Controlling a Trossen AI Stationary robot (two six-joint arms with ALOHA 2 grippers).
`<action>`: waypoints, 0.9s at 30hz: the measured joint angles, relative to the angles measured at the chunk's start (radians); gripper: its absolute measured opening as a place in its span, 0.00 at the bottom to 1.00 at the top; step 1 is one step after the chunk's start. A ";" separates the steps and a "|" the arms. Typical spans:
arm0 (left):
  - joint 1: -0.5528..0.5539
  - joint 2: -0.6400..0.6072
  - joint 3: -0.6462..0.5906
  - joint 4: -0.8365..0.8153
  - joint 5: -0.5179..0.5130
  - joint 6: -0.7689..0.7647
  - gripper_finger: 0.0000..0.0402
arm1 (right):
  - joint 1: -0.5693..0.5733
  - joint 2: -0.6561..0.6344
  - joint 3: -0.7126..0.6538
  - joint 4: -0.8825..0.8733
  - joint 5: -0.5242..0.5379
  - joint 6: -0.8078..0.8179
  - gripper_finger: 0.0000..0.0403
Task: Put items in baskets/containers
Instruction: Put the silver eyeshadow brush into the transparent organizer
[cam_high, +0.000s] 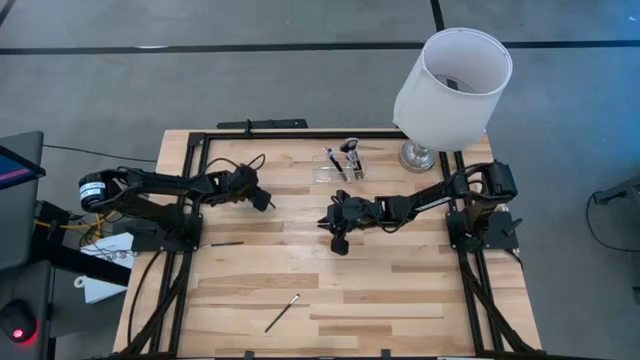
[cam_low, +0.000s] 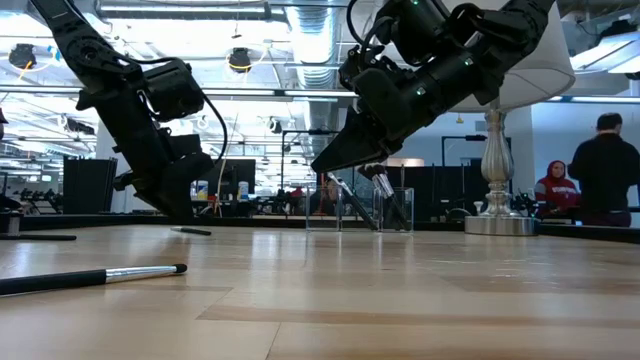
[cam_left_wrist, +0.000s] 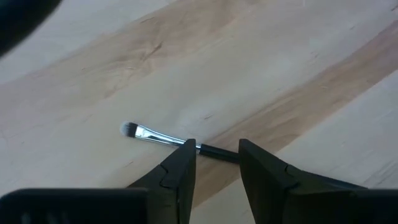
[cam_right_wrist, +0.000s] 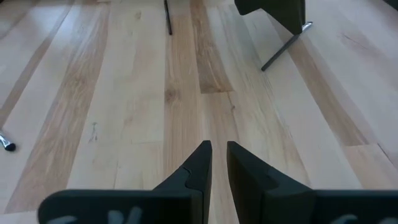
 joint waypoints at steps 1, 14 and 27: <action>0.001 0.000 0.000 0.000 0.007 0.001 0.29 | 0.000 0.000 0.000 0.000 0.000 0.000 0.10; 0.001 0.000 -0.001 -0.008 0.048 0.003 0.29 | 0.000 0.000 0.000 0.000 0.000 0.009 0.10; 0.001 0.000 -0.001 -0.008 0.047 0.010 0.29 | 0.000 0.000 0.000 0.000 0.000 0.009 0.10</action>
